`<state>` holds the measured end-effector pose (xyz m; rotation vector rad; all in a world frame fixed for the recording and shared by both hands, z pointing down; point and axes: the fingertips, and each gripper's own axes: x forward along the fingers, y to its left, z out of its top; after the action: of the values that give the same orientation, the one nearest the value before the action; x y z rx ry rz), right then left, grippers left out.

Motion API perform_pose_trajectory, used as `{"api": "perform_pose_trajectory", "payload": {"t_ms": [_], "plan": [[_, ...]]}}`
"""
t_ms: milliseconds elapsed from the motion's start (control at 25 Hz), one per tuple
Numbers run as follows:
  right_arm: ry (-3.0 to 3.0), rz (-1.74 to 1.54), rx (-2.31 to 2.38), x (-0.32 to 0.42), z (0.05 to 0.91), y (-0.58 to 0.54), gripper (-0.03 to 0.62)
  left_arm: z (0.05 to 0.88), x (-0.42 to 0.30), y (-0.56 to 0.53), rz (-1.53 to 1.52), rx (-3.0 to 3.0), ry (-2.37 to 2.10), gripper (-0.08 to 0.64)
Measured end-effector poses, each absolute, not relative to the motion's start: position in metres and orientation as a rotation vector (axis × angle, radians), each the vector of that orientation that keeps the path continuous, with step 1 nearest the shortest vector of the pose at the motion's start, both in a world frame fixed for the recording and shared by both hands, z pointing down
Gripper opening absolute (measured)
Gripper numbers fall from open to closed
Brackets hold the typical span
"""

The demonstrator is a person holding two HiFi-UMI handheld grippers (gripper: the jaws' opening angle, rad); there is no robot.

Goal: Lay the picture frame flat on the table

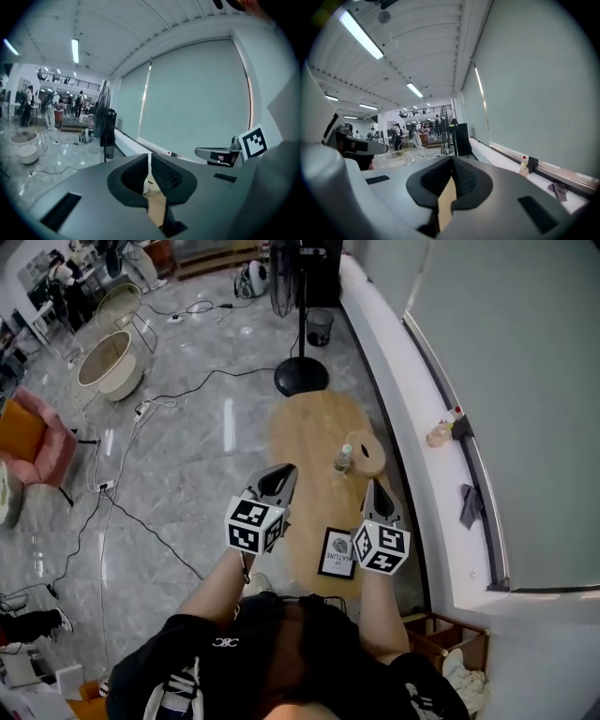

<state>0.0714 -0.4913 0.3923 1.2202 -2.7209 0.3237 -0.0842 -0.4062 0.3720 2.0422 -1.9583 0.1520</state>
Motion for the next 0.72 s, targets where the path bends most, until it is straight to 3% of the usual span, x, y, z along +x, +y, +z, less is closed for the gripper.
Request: {"api": "perform_pose_trajectory", "payload": {"t_ms": [360,720], "plan": [[-2.845,0.112,1.305,0.054,0.267,-0.448,0.012,0.253,-0.146,-0.338,0.060,2.016,-2.337,0.028],[-2.885,0.090,1.316,0.060,0.253,-0.422,0.012,0.238,-0.154,-0.299,0.089,1.999,-2.405,0.026]]}}
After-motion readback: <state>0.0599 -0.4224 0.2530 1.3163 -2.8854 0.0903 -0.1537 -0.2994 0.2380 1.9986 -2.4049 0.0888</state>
